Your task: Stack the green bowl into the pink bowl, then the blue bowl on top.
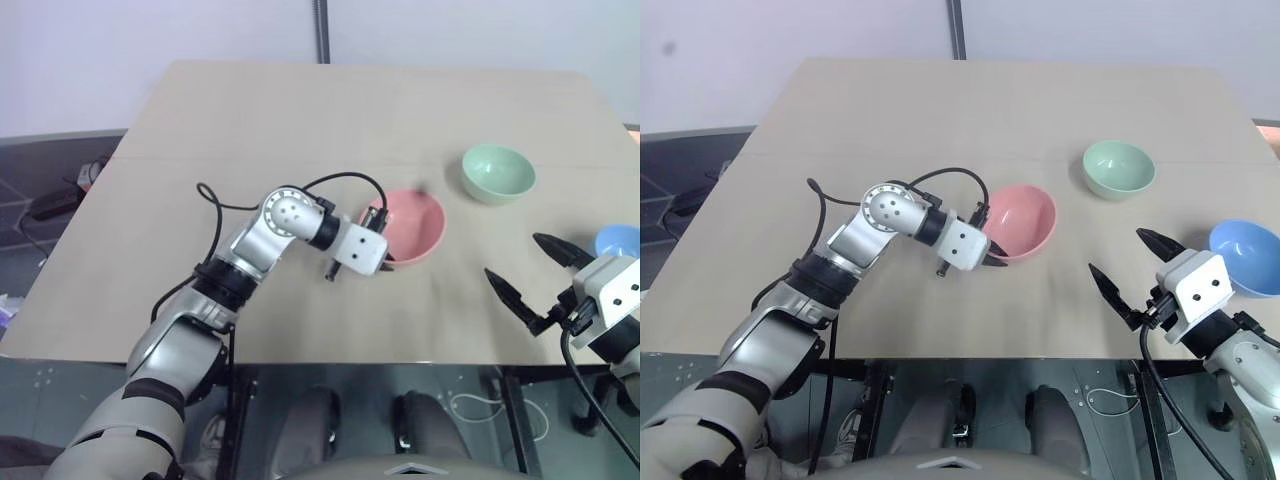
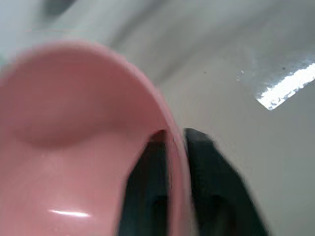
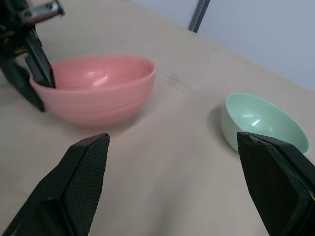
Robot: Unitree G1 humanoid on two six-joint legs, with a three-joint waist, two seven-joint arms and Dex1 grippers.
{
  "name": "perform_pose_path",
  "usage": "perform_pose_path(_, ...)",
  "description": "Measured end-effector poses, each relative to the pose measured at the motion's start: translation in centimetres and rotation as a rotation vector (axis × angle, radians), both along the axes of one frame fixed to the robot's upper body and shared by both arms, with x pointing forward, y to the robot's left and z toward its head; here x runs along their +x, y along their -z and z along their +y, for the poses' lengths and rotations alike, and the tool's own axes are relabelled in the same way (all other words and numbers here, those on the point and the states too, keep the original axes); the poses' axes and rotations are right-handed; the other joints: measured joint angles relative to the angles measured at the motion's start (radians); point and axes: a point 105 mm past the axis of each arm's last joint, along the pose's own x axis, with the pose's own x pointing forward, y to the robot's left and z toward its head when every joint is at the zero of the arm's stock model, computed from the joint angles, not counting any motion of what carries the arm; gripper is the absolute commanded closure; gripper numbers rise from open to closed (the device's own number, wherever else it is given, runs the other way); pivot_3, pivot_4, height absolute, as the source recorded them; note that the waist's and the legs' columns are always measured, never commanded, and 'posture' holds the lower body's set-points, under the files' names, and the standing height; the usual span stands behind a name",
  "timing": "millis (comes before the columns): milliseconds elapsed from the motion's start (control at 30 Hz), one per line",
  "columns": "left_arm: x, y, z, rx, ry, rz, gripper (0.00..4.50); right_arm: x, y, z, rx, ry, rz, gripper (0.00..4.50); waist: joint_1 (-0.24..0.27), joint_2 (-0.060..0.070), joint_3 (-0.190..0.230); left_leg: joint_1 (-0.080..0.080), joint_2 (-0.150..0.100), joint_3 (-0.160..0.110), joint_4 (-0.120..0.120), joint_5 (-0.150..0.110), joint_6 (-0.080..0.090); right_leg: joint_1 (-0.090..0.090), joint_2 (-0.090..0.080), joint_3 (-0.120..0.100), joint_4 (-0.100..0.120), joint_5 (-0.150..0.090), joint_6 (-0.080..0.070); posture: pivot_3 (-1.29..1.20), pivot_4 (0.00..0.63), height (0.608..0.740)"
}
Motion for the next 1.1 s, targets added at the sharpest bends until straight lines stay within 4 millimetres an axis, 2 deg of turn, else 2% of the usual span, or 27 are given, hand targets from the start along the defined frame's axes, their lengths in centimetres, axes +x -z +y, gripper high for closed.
perform_pose_path(67, -0.1, 0.1, 0.0, 0.007, 0.01, 0.006, 1.86, 0.1, 0.4, 0.0, -0.014, 0.012, 0.02, 0.0, 0.0, 0.0, 0.0, 0.0, 0.0, 0.0, 0.0, 0.0, 0.0, 0.0, 0.0, 0.0, 0.0, 0.0, 0.0, 0.0, 0.15, 0.74)
perform_pose_path(200, 0.0, -0.3, 0.2, -0.002, -0.007, 0.016, 0.03, 0.9, 1.2, 0.2, -0.098, 0.022, 0.06, 0.0, -0.003, 0.0, 0.0, 0.0, 0.0, 0.0, 0.0, 0.0, 0.0, 0.0, 0.0, 0.0, 0.0, 0.0, 0.0, 0.0, 0.15, 0.74)
perform_pose_path(267, 0.1, -1.2, 0.6, -0.032, -0.035, 0.02, 0.03, 1.5, 1.1, 0.2, -0.125, 0.026, 0.055, 0.0, -0.005, 0.0, 0.0, 0.0, 0.0, 0.0, 0.0, 0.0, 0.0, 0.0, 0.0, 0.0, 0.0, 0.0, 0.0, 0.0, 0.15, 0.74)
perform_pose_path(333, 0.0, -2.9, 2.1, -0.113, -0.107, 0.055, 0.03, 3.2, 1.4, -0.4, -0.167, 0.038, 0.067, 0.0, -0.003, 0.001, 0.0, 0.0, 0.001, -0.003, 0.0, 0.0, 0.0, 0.0, 0.001, -0.002, 0.0, 0.0, 0.0, 0.0, 0.15, 0.74)
perform_pose_path(400, -0.3, -3.3, 3.0, -0.176, -0.155, 0.136, 0.03, 4.3, 1.6, -0.3, -0.183, 0.02, 0.068, 0.0, -0.005, 0.001, 0.0, 0.0, 0.001, -0.002, 0.0, 0.0, 0.0, 0.0, 0.001, -0.002, -0.001, 0.0, 0.0, 0.0, 0.15, 0.74)
perform_pose_path(433, -1.0, -4.6, 4.1, -0.342, -0.204, 0.268, 0.03, 6.8, 1.0, -1.0, -0.225, 0.02, 0.043, 0.0, -0.034, 0.001, 0.002, 0.0, 0.002, 0.002, 0.001, 0.0, -0.001, 0.0, -0.001, 0.001, 0.0, 0.0, 0.0, 0.0, 0.15, 0.74)
perform_pose_path(467, -1.4, -5.7, 5.1, -0.428, -0.231, 0.329, 0.03, 8.4, 0.8, -2.3, -0.264, 0.054, 0.041, 0.0, -0.033, 0.001, 0.002, 0.0, 0.001, 0.001, 0.001, 0.0, 0.0, -0.001, -0.002, 0.0, 0.0, 0.0, 0.0, 0.0, 0.15, 0.74)
perform_pose_path(500, -1.4, -5.9, 5.4, -0.443, -0.239, 0.337, 0.03, 8.6, 0.8, -2.6, -0.269, 0.061, 0.042, 0.0, -0.032, 0.001, 0.002, 0.001, 0.001, 0.001, 0.001, 0.0, 0.0, 0.0, -0.001, 0.0, 0.001, 0.0, 0.0, 0.0, 0.15, 0.74)
perform_pose_path(567, -1.2, -6.8, 8.0, -0.519, -0.35, 0.364, 0.03, 11.3, 1.0, -2.7, -0.304, 0.04, 0.043, 0.0, -0.031, 0.002, 0.002, 0.001, 0.001, -0.002, 0.001, 0.0, 0.0, -0.001, 0.0, -0.001, 0.003, 0.0, 0.0, 0.0, 0.15, 0.74)
perform_pose_path(600, -1.2, -6.8, 8.4, -0.532, -0.372, 0.375, 0.03, 12.0, 1.0, -2.9, -0.317, 0.043, 0.045, 0.0, -0.03, 0.003, 0.002, 0.001, 0.001, -0.001, 0.001, 0.0, 0.0, -0.001, 0.0, -0.001, 0.003, 0.0, 0.0, 0.0, 0.15, 0.74)
perform_pose_path(633, -1.5, -6.4, 9.2, -0.552, -0.409, 0.395, 0.03, 13.6, 1.1, -2.9, -0.348, 0.031, 0.046, 0.0, -0.03, 0.003, 0.002, 0.001, 0.001, -0.001, 0.0, 0.0, 0.0, -0.001, 0.0, -0.001, 0.003, 0.0, -0.001, 0.0, 0.15, 0.74)
perform_pose_path(767, -2.2, -5.1, 9.5, -0.606, -0.455, 0.45, 0.03, 16.7, 0.7, -2.4, -0.396, -0.003, 0.034, 0.0, -0.025, 0.003, 0.003, -0.001, 0.0, -0.001, 0.0, 0.003, -0.005, -0.001, -0.002, -0.001, 0.001, 0.0, 0.0, 0.0, 0.15, 0.74)
perform_pose_path(800, -2.3, -5.1, 9.5, -0.61, -0.459, 0.451, 0.03, 17.0, 0.7, -2.3, -0.398, -0.01, 0.033, 0.0, -0.025, 0.002, 0.003, -0.001, 0.0, -0.002, 0.0, 0.003, -0.005, -0.001, -0.002, -0.002, 0.001, 0.0, 0.0, 0.0, 0.15, 0.74)
perform_pose_path(833, -2.8, -4.9, 9.6, -0.637, -0.484, 0.451, 0.03, 18.7, 0.7, -1.5, -0.43, -0.033, 0.038, 0.0, -0.028, 0.002, 0.003, -0.001, 0.0, -0.001, 0.0, 0.003, -0.005, -0.001, -0.002, -0.001, 0.0, 0.0, 0.0, 0.0, 0.15, 0.74)
perform_pose_path(867, -3.2, -4.9, 9.7, -0.652, -0.493, 0.444, 0.03, 19.5, 1.0, -1.6, -0.448, -0.033, 0.056, 0.0, -0.029, 0.002, 0.003, -0.001, 0.0, -0.001, -0.001, 0.003, -0.005, -0.001, -0.003, -0.001, 0.0, 0.0, -0.001, 0.0, 0.15, 0.74)
perform_pose_path(900, -3.5, -4.8, 9.6, -0.662, -0.502, 0.438, 0.0, 20.1, 1.5, -2.0, -0.465, -0.022, 0.085, 0.51, -0.027, 0.002, 0.003, -0.001, 0.0, -0.001, -0.002, 0.003, -0.005, -0.001, -0.003, -0.002, -0.001, 0.0, -0.001, 0.0, 0.15, 0.74)
perform_pose_path(933, -3.6, -4.8, 9.6, -0.663, -0.504, 0.437, 0.0, 20.2, 1.6, -2.2, -0.469, -0.018, 0.093, 0.54, -0.025, 0.002, 0.003, -0.001, 0.0, -0.001, -0.002, 0.003, -0.005, -0.001, -0.003, -0.002, -0.001, 0.0, -0.001, 0.0, 0.15, 0.74)
perform_pose_path(967, -3.7, -4.8, 9.7, -0.67, -0.519, 0.436, 0.0, 20.5, 1.9, -2.3, -0.471, -0.019, 0.111, 0.87, -0.024, 0.002, 0.003, -0.001, 0.0, -0.002, -0.002, 0.003, -0.005, -0.001, -0.003, -0.003, -0.002, 0.0, -0.001, 0.0, 0.15, 0.74)
perform_pose_path(1100, -4.1, -5.0, 10.3, -0.704, -0.579, 0.393, 0.0, 21.1, 3.0, -3.1, -0.484, -0.016, 0.177, 2.79, -0.028, 0.003, 0.003, -0.001, 0.0, -0.002, -0.003, 0.003, -0.006, -0.001, -0.004, -0.002, -0.003, 0.0, -0.001, 0.0, 0.15, 0.74)
